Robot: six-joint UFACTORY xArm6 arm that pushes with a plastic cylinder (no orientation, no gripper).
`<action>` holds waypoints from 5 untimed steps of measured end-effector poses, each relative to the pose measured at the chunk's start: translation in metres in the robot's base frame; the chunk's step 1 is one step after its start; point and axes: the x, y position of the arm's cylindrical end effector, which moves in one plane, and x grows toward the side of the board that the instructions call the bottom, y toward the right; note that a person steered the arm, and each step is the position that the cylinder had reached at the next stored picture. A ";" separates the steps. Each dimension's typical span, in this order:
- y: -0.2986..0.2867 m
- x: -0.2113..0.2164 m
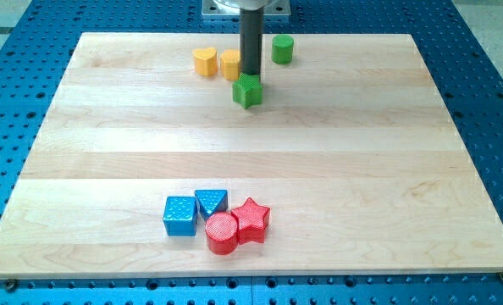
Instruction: Push the yellow hexagon into the yellow heart
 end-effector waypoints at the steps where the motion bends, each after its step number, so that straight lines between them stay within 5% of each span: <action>1: -0.019 -0.010; 2: 0.023 -0.012; 5: -0.006 -0.057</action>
